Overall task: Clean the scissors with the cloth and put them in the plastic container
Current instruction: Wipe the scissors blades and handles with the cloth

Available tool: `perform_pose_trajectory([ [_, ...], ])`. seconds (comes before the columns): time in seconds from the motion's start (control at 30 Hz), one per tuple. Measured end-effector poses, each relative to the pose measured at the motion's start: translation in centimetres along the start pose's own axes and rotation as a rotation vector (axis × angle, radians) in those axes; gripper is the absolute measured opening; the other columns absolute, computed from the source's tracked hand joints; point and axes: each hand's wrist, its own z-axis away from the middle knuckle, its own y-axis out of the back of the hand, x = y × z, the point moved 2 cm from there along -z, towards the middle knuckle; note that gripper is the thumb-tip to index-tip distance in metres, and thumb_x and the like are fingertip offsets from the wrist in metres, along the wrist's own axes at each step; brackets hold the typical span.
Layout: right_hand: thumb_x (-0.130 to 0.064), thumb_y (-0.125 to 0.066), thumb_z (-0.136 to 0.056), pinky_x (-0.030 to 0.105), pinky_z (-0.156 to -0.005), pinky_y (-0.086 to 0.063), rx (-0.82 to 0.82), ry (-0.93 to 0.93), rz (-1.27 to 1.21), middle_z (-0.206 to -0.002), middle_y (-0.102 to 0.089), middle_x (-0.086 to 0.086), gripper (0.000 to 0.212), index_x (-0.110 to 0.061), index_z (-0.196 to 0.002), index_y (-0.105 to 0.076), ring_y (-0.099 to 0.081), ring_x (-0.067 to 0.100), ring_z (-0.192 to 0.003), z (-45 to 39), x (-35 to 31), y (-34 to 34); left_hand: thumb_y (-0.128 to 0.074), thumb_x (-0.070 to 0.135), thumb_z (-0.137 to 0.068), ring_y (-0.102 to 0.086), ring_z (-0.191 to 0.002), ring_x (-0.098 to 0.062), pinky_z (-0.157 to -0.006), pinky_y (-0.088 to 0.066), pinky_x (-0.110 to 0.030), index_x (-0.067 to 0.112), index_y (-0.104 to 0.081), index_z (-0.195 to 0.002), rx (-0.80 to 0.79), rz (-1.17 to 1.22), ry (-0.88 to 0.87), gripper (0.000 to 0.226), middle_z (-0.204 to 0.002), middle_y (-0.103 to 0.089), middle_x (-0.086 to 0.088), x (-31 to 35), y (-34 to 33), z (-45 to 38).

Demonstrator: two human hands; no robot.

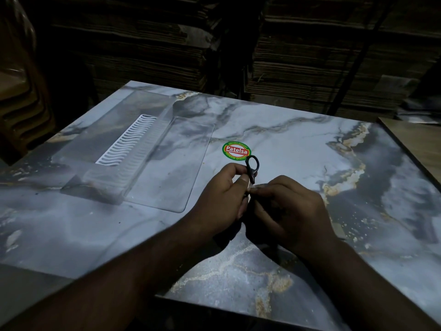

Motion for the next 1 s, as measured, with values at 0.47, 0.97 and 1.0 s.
perform_pose_trajectory([
  [0.47,-0.014,-0.078,-0.094,0.036,-0.064,-0.058,0.049,0.065,0.115,-0.097,-0.074,0.008,0.019,-0.008,-0.112,-0.081,-0.072,0.024,-0.079,-0.3,0.0,-0.1,-0.036,0.032,-0.113,-0.038,-0.036,-0.011,-0.043,-0.034,-0.024,0.011,-0.063,-0.114,-0.026,0.013,-0.053,0.034,-0.041,-0.047,0.007,-0.1,-0.1,0.2],
  [0.97,-0.011,-0.073,-0.097,0.010,-0.087,-0.047,0.205,-0.159,0.101,-0.101,-0.077,0.004,0.018,-0.006,-0.113,-0.079,-0.068,0.012,-0.092,-0.2,0.0,1.2,-0.042,0.028,-0.111,-0.036,-0.033,-0.008,-0.047,-0.040,-0.028,0.011,-0.065,-0.110,0.095,0.058,-0.050,0.028,-0.039,-0.041,0.005,-0.1,0.1,0.0],
  [1.0,-0.014,-0.074,-0.097,0.011,-0.087,-0.047,0.175,-0.128,0.096,-0.102,-0.077,0.004,0.019,-0.007,-0.114,-0.078,-0.068,0.012,-0.092,-0.3,-0.2,0.9,-0.042,0.027,-0.111,-0.037,-0.033,-0.007,-0.046,-0.041,-0.026,0.011,-0.064,-0.110,0.085,0.036,-0.053,0.027,-0.039,-0.044,0.005,-0.2,0.0,0.0],
])
